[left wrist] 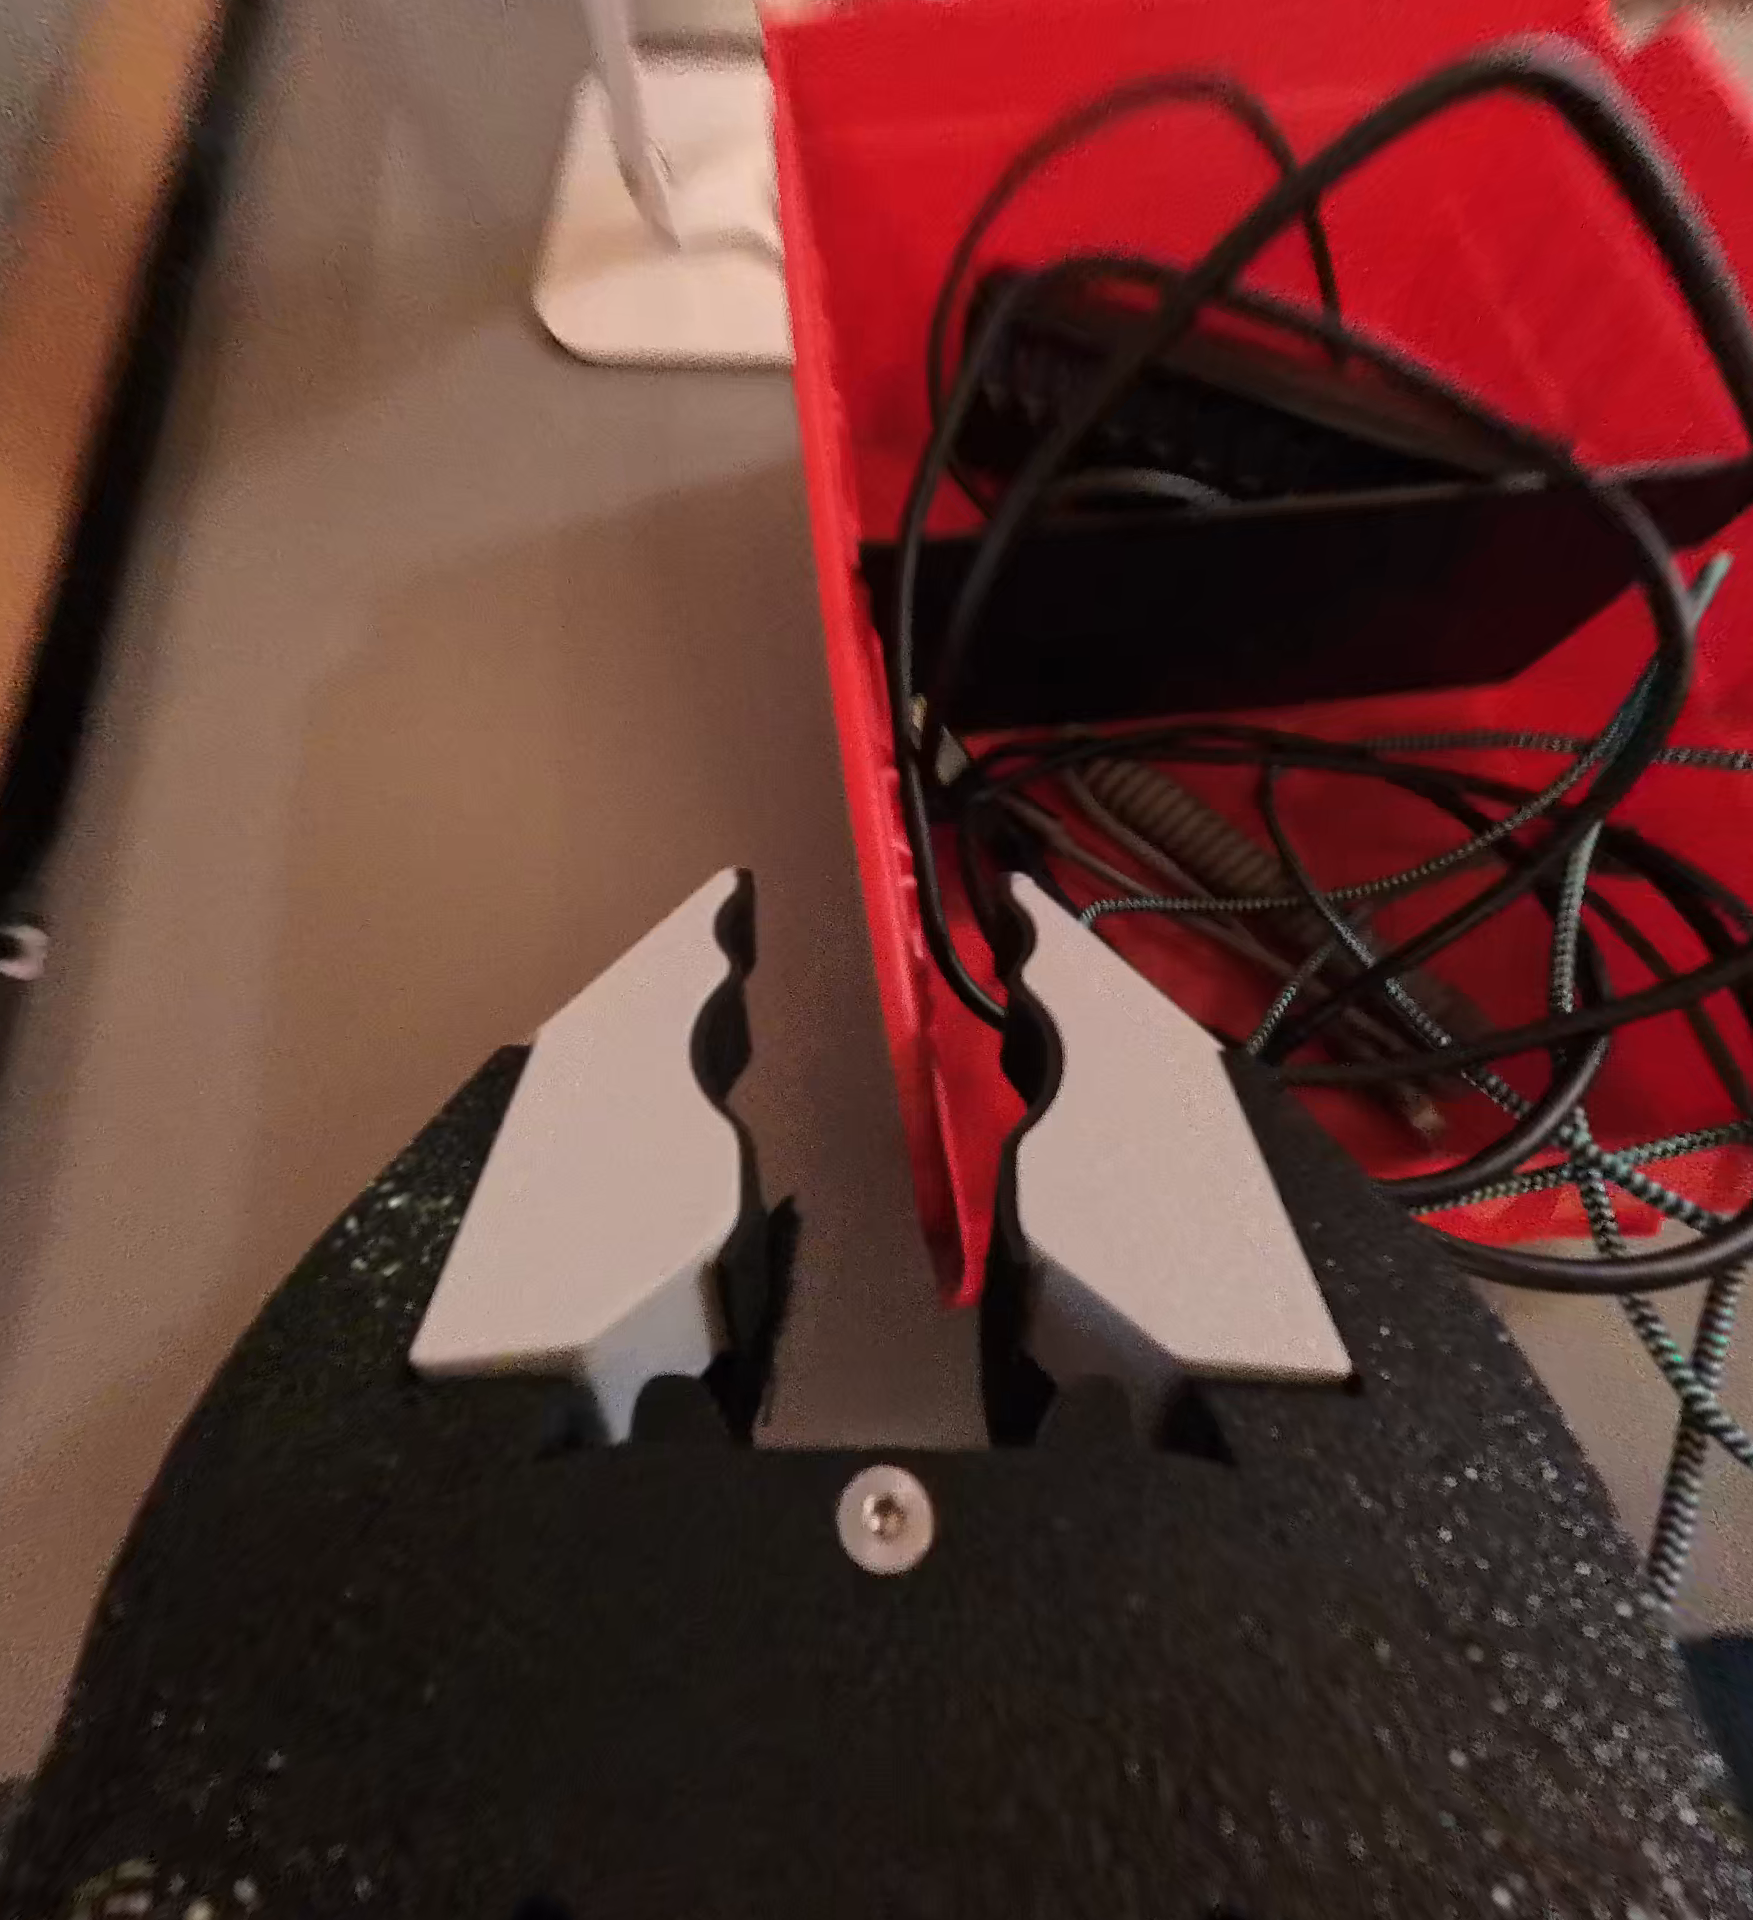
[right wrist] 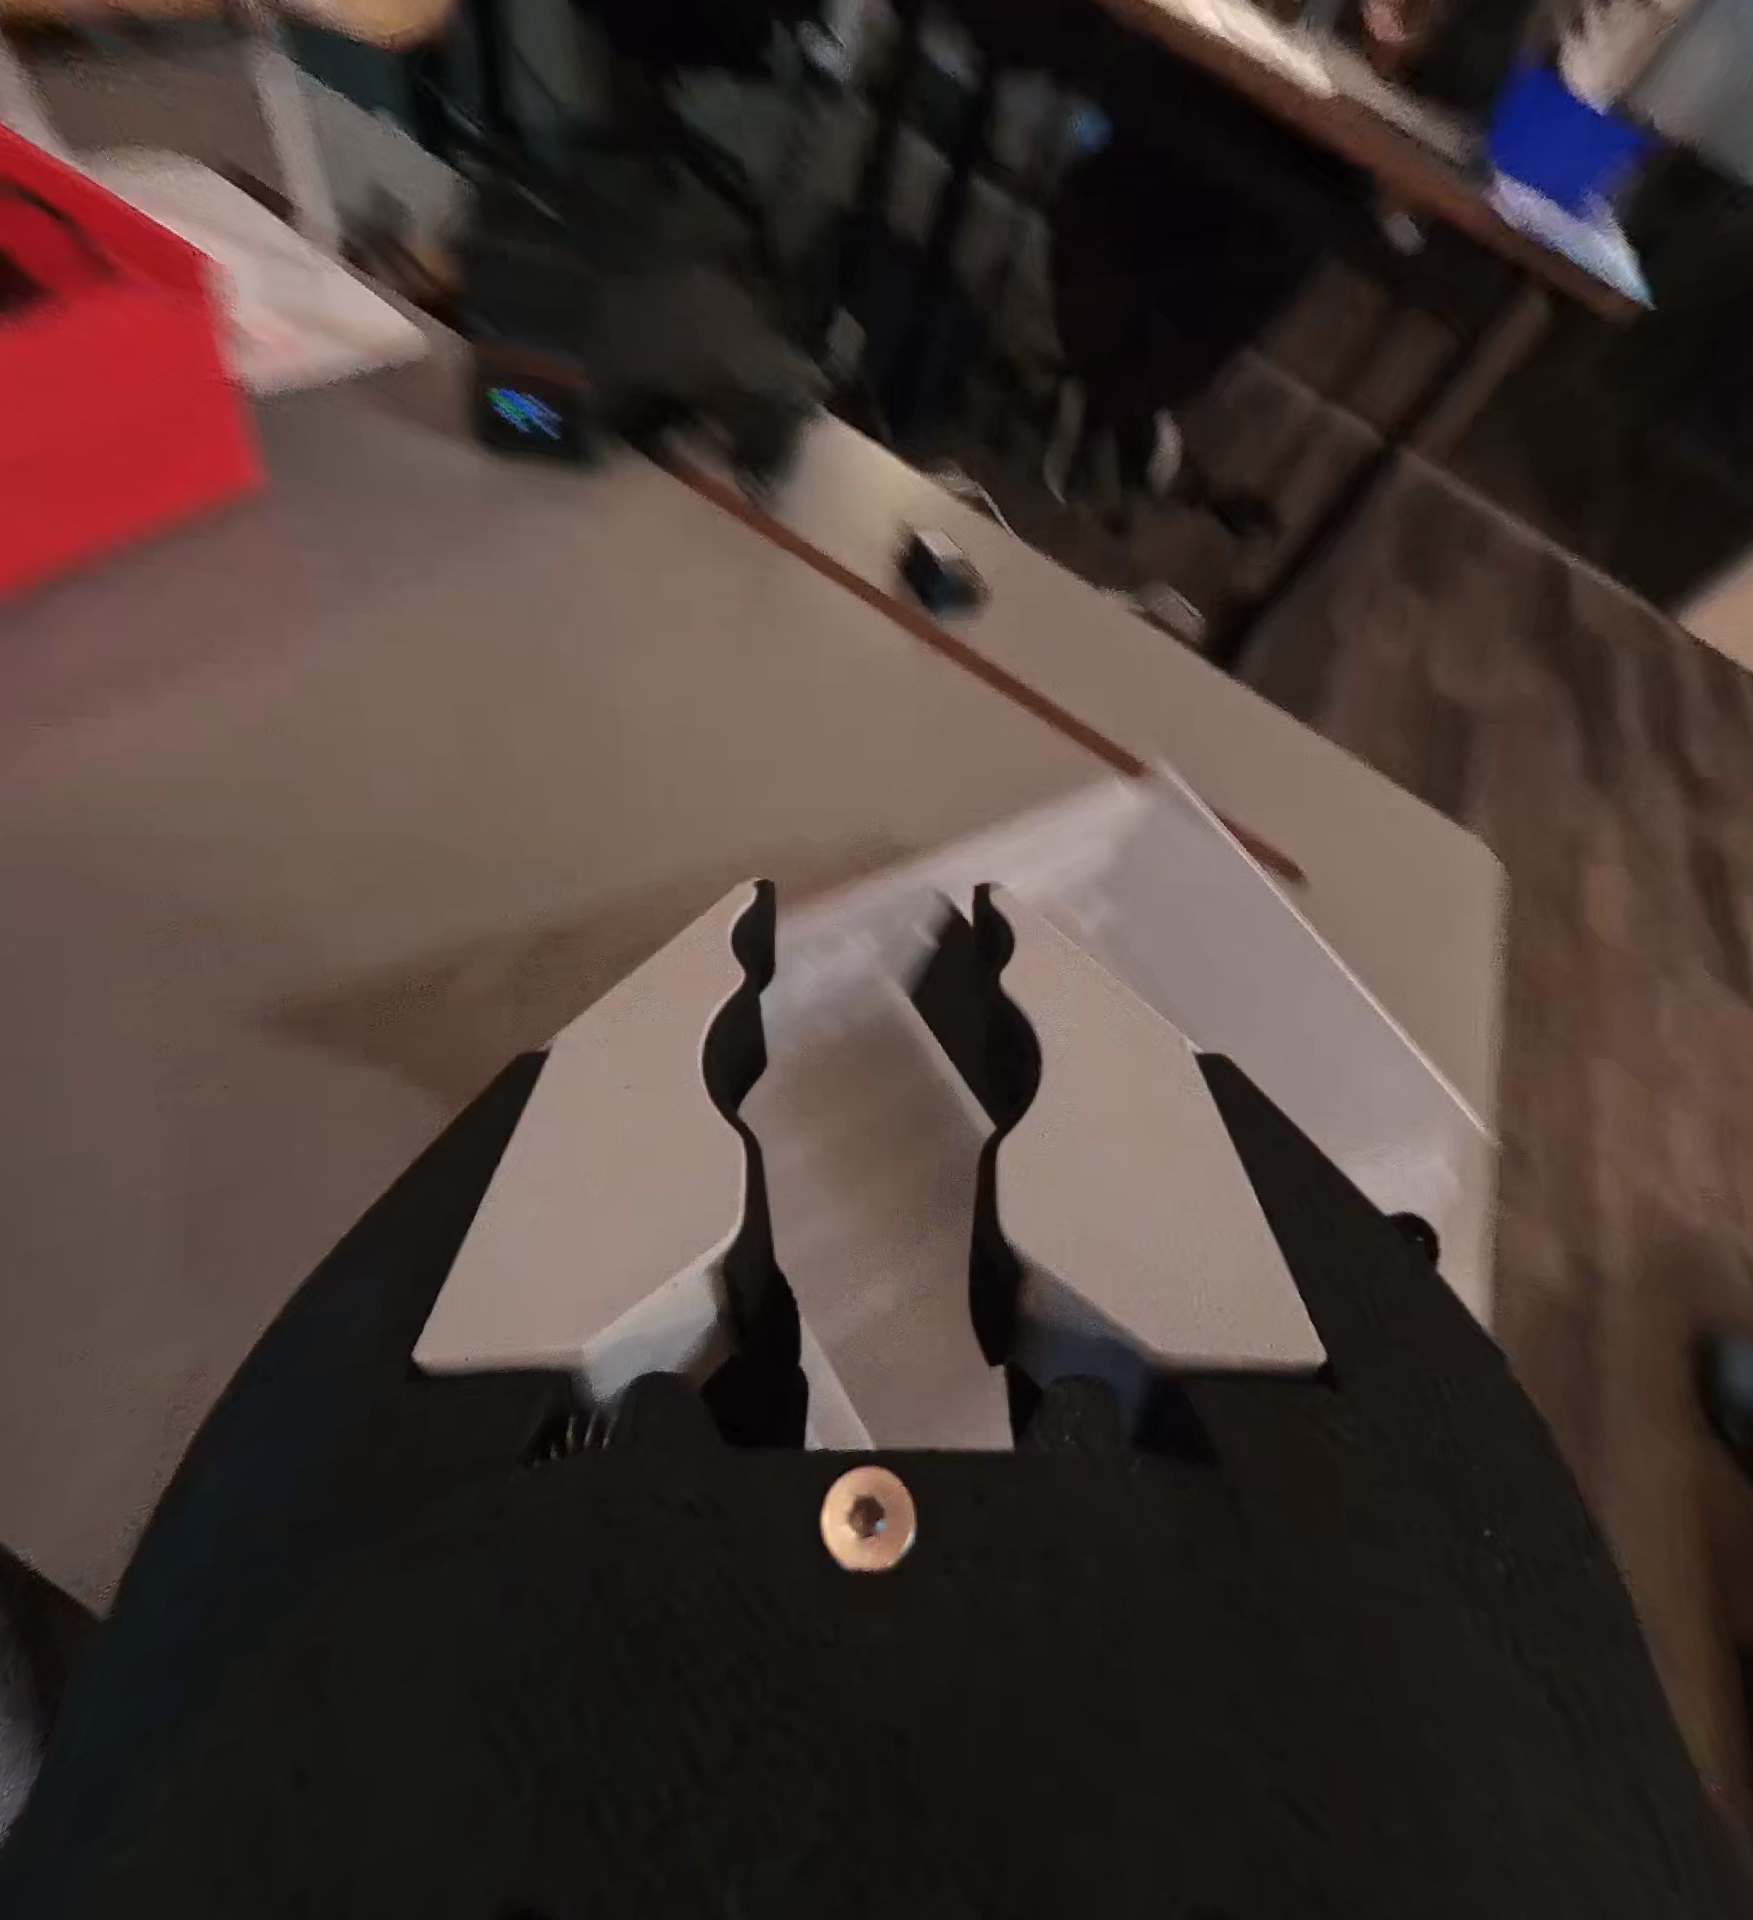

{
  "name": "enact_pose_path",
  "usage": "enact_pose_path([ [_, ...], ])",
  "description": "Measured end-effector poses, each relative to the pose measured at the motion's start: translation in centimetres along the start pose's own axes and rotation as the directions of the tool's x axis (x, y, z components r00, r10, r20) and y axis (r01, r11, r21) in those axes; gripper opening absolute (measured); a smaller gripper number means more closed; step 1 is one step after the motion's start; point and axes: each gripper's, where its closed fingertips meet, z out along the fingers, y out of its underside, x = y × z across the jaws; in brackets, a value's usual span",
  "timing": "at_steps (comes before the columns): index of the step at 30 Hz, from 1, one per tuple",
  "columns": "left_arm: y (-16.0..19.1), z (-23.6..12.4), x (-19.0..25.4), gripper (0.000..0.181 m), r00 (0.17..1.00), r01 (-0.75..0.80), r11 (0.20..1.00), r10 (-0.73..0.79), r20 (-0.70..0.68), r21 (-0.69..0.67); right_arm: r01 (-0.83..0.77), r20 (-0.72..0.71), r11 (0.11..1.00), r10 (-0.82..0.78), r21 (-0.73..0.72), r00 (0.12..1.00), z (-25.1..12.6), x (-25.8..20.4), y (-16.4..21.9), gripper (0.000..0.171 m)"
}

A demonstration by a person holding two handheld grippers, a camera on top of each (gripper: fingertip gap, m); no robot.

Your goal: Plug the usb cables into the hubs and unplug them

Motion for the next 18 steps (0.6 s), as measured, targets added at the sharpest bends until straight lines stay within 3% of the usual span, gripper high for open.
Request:
enact_pose_path([
  [1,-1.1,-1.0,-0.5,0.047,0.999,0.001,0.998,-0.003,0.035,0.068,0.011,0.061,0.999,-0.014,0.044,0.998,0.9,-2.2,-1.8,0.039],
  [3,-3.5,-3.3,-0.4,0.051,0.999,0.013,0.978,-0.022,0.041,0.209,0.057,0.165,0.995,-0.069,0.078,0.984,3.1,-6.1,-4.3,0.047],
  [5,-6.3,-5.2,1.2,0.054,0.999,0.001,0.949,0.015,-0.046,0.316,0.102,0.258,0.988,-0.128,0.112,0.958,5.3,-9.6,-6.3,0.048],
  [8,-9.5,-6.1,4.0,0.058,0.977,-0.087,0.924,0.152,-0.148,0.372,0.096,0.43,0.987,-0.144,0.131,0.891,8.5,-15.1,-8.6,0.053],
  [10,-11.2,-5.5,6.1,0.059,0.934,-0.21,0.9,0.301,-0.193,0.382,0.144,0.435,0.982,-0.185,0.124,0.881,10.4,-16.7,-9.4,0.054],
  [14,-13.1,-2.6,11.1,0.05,0.71,-0.486,0.793,0.603,-0.363,0.367,0.129,0.367,0.97,-0.2,0.207,0.909,11.2,-16.3,-12.9,0.055],
  [18,-13.3,2.2,13.5,0.047,0.468,-0.708,0.656,0.713,-0.522,0.261,0.02,0.307,0.929,-0.142,0.369,0.941,9.4,-13.9,-16.3,0.052],
])
